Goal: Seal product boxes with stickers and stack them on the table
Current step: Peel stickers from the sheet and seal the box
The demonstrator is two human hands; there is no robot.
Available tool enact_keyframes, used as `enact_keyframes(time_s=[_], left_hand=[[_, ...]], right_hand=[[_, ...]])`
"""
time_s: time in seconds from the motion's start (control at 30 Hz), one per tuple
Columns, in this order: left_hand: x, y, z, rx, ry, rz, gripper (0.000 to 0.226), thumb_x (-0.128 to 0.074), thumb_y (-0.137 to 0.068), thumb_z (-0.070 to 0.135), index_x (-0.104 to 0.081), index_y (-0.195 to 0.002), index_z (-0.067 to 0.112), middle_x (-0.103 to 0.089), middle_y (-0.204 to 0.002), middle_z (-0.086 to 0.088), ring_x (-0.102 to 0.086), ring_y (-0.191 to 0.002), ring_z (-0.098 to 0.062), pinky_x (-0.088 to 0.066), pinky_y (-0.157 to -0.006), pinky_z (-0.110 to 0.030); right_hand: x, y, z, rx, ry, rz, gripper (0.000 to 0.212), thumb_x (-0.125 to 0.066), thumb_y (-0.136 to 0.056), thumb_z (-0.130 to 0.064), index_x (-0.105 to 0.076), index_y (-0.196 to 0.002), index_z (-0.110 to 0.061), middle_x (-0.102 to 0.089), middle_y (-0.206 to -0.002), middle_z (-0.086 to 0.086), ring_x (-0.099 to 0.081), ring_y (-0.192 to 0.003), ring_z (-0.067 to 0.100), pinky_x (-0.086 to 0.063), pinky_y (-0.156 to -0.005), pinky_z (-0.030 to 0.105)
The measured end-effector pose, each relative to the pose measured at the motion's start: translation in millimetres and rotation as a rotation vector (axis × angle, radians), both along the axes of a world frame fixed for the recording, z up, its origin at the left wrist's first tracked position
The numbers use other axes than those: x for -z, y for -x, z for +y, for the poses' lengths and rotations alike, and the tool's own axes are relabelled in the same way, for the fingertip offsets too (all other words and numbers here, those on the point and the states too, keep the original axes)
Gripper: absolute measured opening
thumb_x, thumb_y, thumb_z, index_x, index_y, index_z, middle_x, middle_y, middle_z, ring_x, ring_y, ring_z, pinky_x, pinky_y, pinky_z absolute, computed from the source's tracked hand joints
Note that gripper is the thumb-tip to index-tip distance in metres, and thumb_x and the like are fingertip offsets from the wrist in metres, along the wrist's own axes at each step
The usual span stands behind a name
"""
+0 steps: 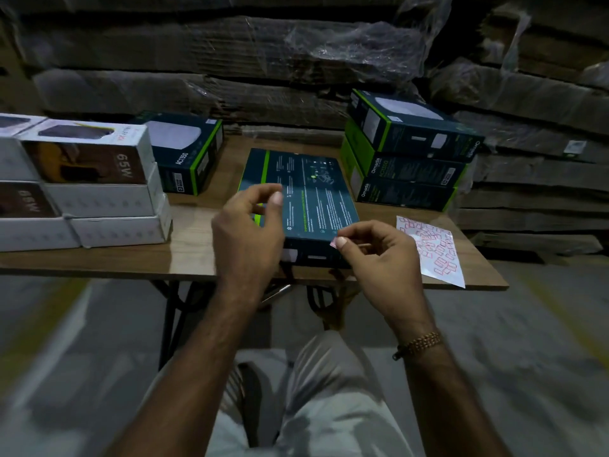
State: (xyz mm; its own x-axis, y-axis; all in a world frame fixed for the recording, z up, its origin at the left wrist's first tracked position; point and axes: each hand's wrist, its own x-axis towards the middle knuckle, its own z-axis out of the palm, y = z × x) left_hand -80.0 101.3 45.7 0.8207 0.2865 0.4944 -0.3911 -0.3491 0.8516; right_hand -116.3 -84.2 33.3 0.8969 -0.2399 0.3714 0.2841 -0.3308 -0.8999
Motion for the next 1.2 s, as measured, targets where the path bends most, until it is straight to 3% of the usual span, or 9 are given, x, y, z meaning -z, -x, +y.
enact_keyframes(time_s=[0.1, 0.27, 0.37, 0.4, 0.47, 0.63, 0.77, 0.93, 1.2], left_hand=[[15.0, -12.2, 19.8, -0.118, -0.158, -0.002, 0.022, -0.065, -0.103, 0.018, -0.076, -0.119, 0.029, -0.067, -0.115, 0.017, -0.062, -0.115, -0.012, -0.055, -0.099, -0.049], [41.8, -25.0, 34.5, -0.037, -0.293, 0.019, 0.03, -0.065, -0.098, 0.016, -0.074, -0.124, 0.026, -0.071, -0.119, 0.009, -0.062, -0.121, -0.023, -0.047, -0.108, -0.059], [46.2, -23.3, 32.9, -0.035, -0.358, 0.025, 0.026, -0.066, -0.1, 0.018, -0.073, -0.123, 0.028, -0.07, -0.129, 0.01, -0.046, -0.145, -0.024, -0.026, -0.121, -0.049], [45.5, -21.1, 31.1, -0.038, -0.382, 0.02, 0.025, -0.067, -0.101, 0.021, -0.072, -0.124, 0.03, -0.068, -0.133, 0.013, -0.037, -0.152, -0.021, -0.018, -0.119, -0.043], [45.7, -18.1, 28.3, -0.013, -0.435, -0.011, 0.026, -0.066, -0.102, 0.025, -0.069, -0.127, 0.031, -0.065, -0.136, 0.016, -0.026, -0.158, -0.017, -0.012, -0.118, -0.044], [50.8, -21.5, 21.2, 0.074, -0.422, 0.023, 0.035, -0.057, -0.1, 0.037, -0.064, -0.134, 0.033, -0.063, -0.14, 0.018, -0.021, -0.159, -0.014, -0.017, -0.123, -0.061], [56.5, -20.7, 19.3, 0.099, -0.389, 0.015, 0.041, -0.057, -0.097, 0.036, -0.062, -0.137, 0.032, -0.06, -0.141, 0.018, -0.026, -0.153, -0.013, -0.025, -0.123, -0.055], [58.0, -20.9, 17.5, 0.077, -0.384, -0.006, 0.036, -0.047, -0.103, 0.027, -0.065, -0.134, 0.028, -0.061, -0.14, 0.016, -0.03, -0.146, -0.009, -0.023, -0.12, -0.045], [61.7, -21.1, 17.8, 0.06, -0.446, -0.021, 0.043, -0.061, -0.093, 0.038, -0.062, -0.136, 0.03, -0.059, -0.142, 0.018, -0.034, -0.145, -0.016, -0.029, -0.119, -0.054]], right_hand=[[3.4, -7.3, 9.3, 0.007, 0.093, 0.007, 0.01, -0.08, -0.093, -0.015, -0.076, -0.088, -0.024, -0.076, -0.083, -0.009, -0.07, -0.078, 0.009, -0.062, -0.071, 0.028], [11.5, -21.9, 24.9, 0.041, 0.217, 0.058, 0.01, -0.077, -0.094, -0.021, -0.074, -0.085, -0.025, -0.071, -0.086, -0.01, -0.065, -0.078, 0.004, -0.06, -0.077, 0.035], [12.7, -27.9, 33.2, 0.085, 0.316, 0.031, 0.008, -0.077, -0.091, -0.027, -0.074, -0.084, -0.03, -0.066, -0.095, -0.01, -0.065, -0.091, 0.01, -0.058, -0.086, 0.04], [12.3, -29.5, 35.4, 0.099, 0.342, 0.02, 0.008, -0.077, -0.091, -0.029, -0.074, -0.084, -0.031, -0.065, -0.095, -0.01, -0.064, -0.094, 0.014, -0.056, -0.087, 0.041], [11.4, -32.7, 39.5, 0.128, 0.386, 0.015, 0.007, -0.077, -0.09, -0.031, -0.074, -0.084, -0.031, -0.064, -0.095, -0.01, -0.06, -0.101, 0.018, -0.052, -0.091, 0.041], [11.0, -38.4, 46.5, 0.141, 0.388, 0.023, 0.006, -0.079, -0.089, -0.033, -0.076, -0.085, -0.031, -0.063, -0.096, -0.008, -0.058, -0.103, 0.021, -0.052, -0.094, 0.045], [13.1, -38.1, 49.2, 0.175, 0.387, 0.02, 0.006, -0.08, -0.09, -0.03, -0.076, -0.086, -0.033, -0.06, -0.096, -0.009, -0.053, -0.103, 0.018, -0.05, -0.096, 0.043], [14.1, -39.8, 52.2, 0.189, 0.388, 0.023, 0.003, -0.081, -0.089, -0.031, -0.079, -0.087, -0.031, -0.061, -0.095, -0.01, -0.054, -0.104, 0.018, -0.051, -0.095, 0.042], [14.4, -42.3, 50.7, 0.19, 0.386, 0.021, 0.002, -0.08, -0.089, -0.03, -0.079, -0.088, -0.031, -0.062, -0.095, -0.01, -0.055, -0.104, 0.017, -0.05, -0.095, 0.041]])
